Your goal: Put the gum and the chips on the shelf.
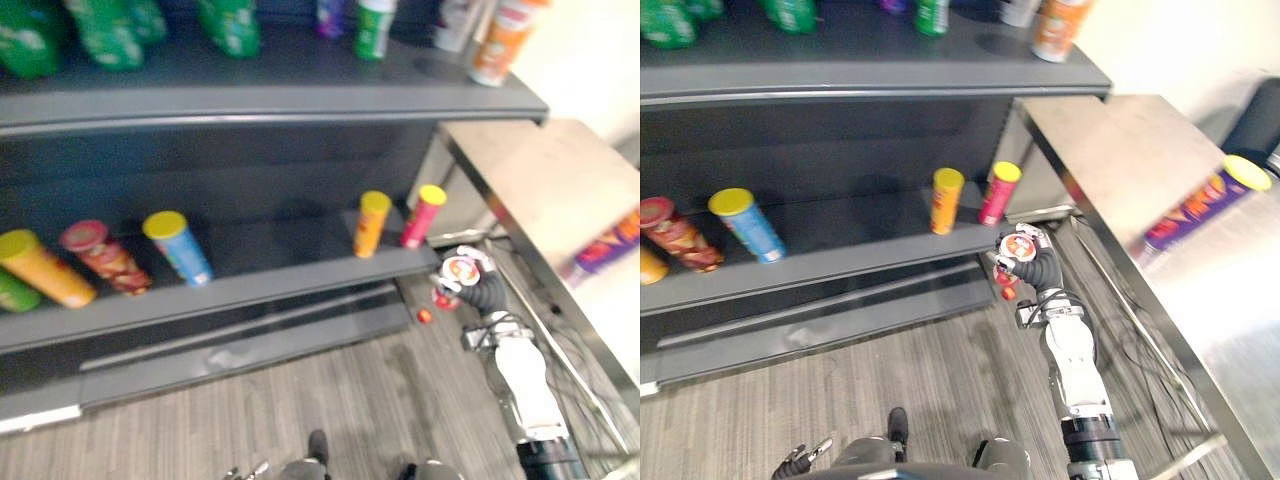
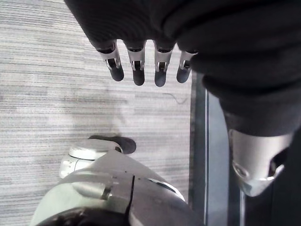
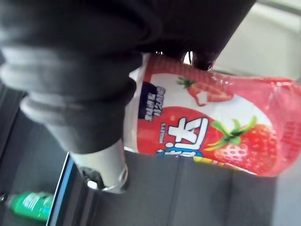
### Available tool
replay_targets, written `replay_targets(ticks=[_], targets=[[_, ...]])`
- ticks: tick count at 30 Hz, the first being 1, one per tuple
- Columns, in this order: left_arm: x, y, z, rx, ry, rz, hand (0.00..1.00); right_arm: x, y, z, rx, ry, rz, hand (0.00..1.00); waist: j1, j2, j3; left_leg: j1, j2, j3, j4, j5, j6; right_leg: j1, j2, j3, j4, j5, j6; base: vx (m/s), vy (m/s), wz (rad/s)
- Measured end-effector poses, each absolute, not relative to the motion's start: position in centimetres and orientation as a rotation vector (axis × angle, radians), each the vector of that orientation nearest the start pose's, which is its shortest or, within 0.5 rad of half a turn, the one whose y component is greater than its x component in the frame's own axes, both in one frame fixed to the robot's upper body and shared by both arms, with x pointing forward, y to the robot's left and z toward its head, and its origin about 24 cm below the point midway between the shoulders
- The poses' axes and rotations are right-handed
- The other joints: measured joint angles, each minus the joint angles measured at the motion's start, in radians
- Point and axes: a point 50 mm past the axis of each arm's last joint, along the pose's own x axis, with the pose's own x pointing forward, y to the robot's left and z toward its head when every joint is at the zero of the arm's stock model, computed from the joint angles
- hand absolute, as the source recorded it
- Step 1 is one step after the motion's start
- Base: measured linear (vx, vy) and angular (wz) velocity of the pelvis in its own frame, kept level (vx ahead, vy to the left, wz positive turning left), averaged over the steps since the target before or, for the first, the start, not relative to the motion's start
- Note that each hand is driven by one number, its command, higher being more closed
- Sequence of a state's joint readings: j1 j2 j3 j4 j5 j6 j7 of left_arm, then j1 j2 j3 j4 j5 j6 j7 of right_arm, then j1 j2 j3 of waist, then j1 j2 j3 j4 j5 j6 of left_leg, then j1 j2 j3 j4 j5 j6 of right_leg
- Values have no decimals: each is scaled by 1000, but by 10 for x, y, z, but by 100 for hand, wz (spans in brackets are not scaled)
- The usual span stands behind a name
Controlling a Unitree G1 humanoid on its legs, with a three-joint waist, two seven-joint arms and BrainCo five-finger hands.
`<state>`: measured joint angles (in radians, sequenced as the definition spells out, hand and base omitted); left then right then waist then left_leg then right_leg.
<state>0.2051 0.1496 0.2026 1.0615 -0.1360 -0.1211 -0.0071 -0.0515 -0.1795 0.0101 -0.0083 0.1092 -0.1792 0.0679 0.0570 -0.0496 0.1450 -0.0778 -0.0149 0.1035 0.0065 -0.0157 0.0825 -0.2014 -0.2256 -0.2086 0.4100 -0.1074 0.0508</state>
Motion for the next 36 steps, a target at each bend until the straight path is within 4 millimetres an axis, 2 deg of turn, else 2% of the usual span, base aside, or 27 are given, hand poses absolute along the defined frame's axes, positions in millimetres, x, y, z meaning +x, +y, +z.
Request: replay_targets(ticks=[4,6,7,8,9,10,11,14,19,23,28,36], targets=[[49,241,-159,-66,1096,396,0,254,-173,72,-75,-219,99,100,0,-8,-3,18,-51,-116,21,-8,-20,-19,33,156,-110,22,34,187,-53,111],[48,243,-158,-74,1094,414,0,252,-174,72,-71,-218,99,100,2,-17,-7,23,-64,-162,45,-21,-41,10,27,130,-175,45,62,229,-178,94],[48,244,-158,-83,1089,429,0,252,-174,72,-69,-217,100,100,5,-23,-10,23,-65,-172,59,-33,-60,40,32,106,-220,82,76,186,-178,67],[47,245,-158,-86,1088,437,0,252,-173,72,-66,-218,103,100,7,-30,-13,19,-65,-173,65,-42,-73,55,33,97,-238,103,75,110,-169,36],[47,246,-158,-101,1084,453,0,252,-173,73,-66,-220,112,100,14,-30,-15,7,-55,-173,72,-62,-98,73,41,83,-273,96,77,76,-186,18],[47,241,-159,-132,1081,469,0,252,-172,73,-58,-224,120,100,11,-20,-15,-9,-20,-154,80,-86,-103,87,61,58,-306,96,76,124,-330,46],[47,232,-161,-163,1085,467,0,250,-175,70,-50,-210,113,100,-13,-9,-19,-22,40,-91,82,-83,-110,97,85,12,-323,95,73,113,-284,55],[44,231,-162,-173,1093,472,0,248,-176,67,-49,-198,107,100,-24,-8,-19,-6,70,-101,42,-46,-136,119,111,-20,-342,94,72,82,-176,35],[47,228,-162,-149,1097,431,0,246,-176,65,-44,-190,96,100,-25,4,-27,31,65,-117,-49,4,-139,145,111,-44,-374,95,69,35,-42,17],[44,228,-163,-147,1117,434,0,247,-176,64,-32,-187,92,100,-22,7,-40,62,57,-89,-92,12,-141,154,105,-24,-389,96,67,-9,28,-11],[45,227,-164,-147,1121,434,0,248,-173,62,67,-179,74,100,-25,11,-54,83,54,-42,-104,12,-142,154,105,17,-394,98,64,5,14,-24],[50,227,-163,-116,1119,403,0,265,-169,82,118,-242,95,100,-26,13,-59,102,54,-30,-101,13,-142,171,107,23,-399,101,61,9,0,-3]])
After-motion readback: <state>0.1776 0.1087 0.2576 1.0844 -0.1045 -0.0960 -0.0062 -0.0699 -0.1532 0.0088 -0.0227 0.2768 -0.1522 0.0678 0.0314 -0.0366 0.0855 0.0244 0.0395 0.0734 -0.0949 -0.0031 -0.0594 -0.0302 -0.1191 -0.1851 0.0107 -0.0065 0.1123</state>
